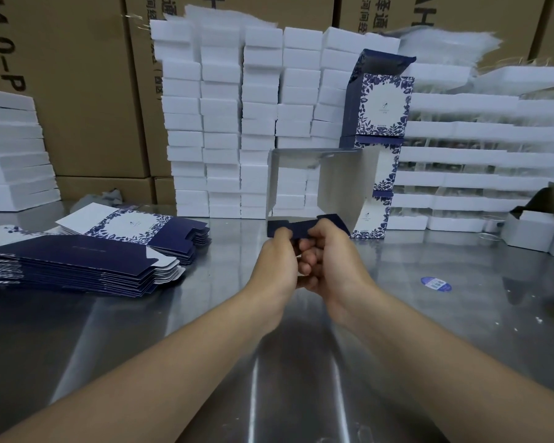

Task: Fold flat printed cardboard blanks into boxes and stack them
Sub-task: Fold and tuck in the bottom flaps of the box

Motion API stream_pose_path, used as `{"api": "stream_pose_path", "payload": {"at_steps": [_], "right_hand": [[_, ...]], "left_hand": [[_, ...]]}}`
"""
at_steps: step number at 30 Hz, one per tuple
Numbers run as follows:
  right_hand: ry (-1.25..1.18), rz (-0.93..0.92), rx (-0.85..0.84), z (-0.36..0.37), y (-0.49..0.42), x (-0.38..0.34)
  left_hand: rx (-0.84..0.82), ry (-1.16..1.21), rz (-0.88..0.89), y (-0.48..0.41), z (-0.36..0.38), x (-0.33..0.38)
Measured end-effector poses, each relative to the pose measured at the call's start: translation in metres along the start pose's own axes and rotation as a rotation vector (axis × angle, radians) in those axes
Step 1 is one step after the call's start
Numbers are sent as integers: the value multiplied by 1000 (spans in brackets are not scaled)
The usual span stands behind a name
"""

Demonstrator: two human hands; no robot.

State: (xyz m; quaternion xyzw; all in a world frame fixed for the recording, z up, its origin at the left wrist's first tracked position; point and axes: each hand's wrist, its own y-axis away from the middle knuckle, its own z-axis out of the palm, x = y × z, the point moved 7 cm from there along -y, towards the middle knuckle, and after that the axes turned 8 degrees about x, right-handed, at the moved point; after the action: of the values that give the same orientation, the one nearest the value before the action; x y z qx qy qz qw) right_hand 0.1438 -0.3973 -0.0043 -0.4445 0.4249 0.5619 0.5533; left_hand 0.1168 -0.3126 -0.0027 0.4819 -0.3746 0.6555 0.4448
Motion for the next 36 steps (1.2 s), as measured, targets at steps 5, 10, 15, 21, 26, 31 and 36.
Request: {"api": "stream_pose_path", "payload": {"at_steps": [5,10,15,21,26,31,36], "right_hand": [[0,-18,32,-1,1,0],[79,-101,80,-6,1,-10],[85,-54,54,-6,0,-5],[-18,65,-70,0,-1,2],[-17,47,-44,0,-4,5],[13,59,-107,2,-3,2],[-20,55,-54,0,-3,2]], "left_hand": [[14,-32,16,-2,-3,2],[104,-194,124,-6,-17,12],[56,-157,65,-6,-13,9],[25,-210,78,-9,-16,11],[6,-154,-13,-9,-16,4],[9,-162,-2,-8,-16,9],[50,-117,12,-7,-18,15]]}}
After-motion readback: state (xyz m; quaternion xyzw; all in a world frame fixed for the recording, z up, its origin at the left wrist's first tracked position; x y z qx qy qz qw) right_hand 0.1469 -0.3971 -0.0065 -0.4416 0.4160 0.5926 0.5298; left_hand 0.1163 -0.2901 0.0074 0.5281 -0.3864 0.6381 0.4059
